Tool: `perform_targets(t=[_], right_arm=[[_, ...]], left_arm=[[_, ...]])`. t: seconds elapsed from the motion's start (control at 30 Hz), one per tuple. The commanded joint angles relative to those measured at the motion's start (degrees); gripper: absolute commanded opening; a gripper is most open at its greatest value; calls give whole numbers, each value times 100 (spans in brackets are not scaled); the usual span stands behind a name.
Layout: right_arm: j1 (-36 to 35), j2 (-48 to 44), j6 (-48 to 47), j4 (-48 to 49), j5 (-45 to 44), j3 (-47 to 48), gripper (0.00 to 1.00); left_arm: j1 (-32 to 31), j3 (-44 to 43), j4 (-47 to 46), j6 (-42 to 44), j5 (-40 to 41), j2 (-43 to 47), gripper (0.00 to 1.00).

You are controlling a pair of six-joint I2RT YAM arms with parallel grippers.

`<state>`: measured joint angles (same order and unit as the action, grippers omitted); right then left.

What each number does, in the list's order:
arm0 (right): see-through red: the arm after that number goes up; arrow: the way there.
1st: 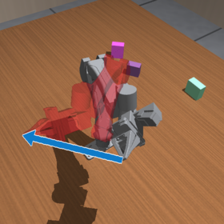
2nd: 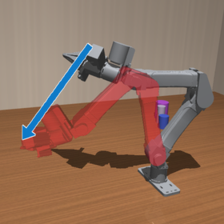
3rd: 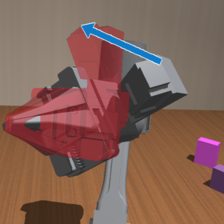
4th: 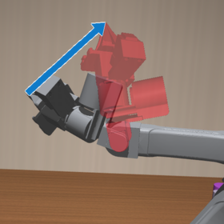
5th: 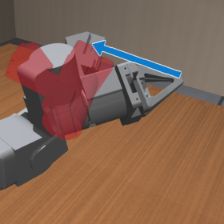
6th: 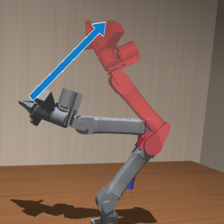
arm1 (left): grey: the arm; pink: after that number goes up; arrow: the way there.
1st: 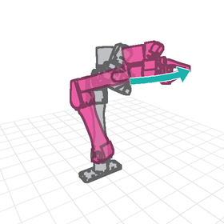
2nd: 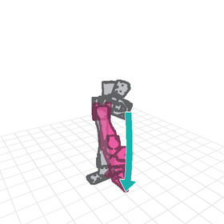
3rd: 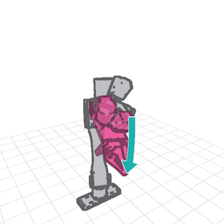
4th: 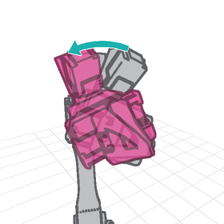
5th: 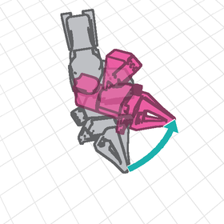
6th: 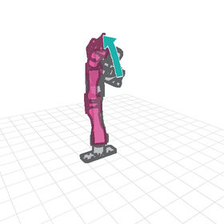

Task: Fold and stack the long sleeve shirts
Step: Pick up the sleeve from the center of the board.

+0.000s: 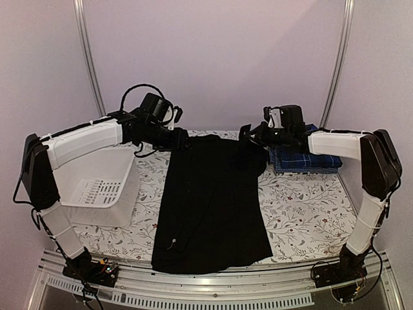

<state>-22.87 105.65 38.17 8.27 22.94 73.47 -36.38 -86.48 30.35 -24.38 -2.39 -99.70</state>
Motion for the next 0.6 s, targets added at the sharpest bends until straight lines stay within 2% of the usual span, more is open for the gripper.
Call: perform_targets(t=[0.0,0.27,0.43,0.47,0.5,0.57], right_arm=[[-715,-79,-683,-711,-182,388,0],[-1657,288,-771,-1026,-55,612,0],[-1900,286,-694,-1036,-27,358,0],[-1937,275,-685,-1045,-43,290,3],[-1961,240,-680,-1082,-81,212,12],[-1992,90,-712,-1125,-275,-22,37]], left_arm=[[-45,350,-471,-218,-396,287,57],[5,1044,-1256,-822,-1109,231,58],[22,1379,-1708,-1192,-1387,135,58],[25,1438,-1775,-1232,-1453,111,58],[25,1489,-1836,-1270,-1508,85,58],[26,1607,-1946,-1355,-1598,68,58]])
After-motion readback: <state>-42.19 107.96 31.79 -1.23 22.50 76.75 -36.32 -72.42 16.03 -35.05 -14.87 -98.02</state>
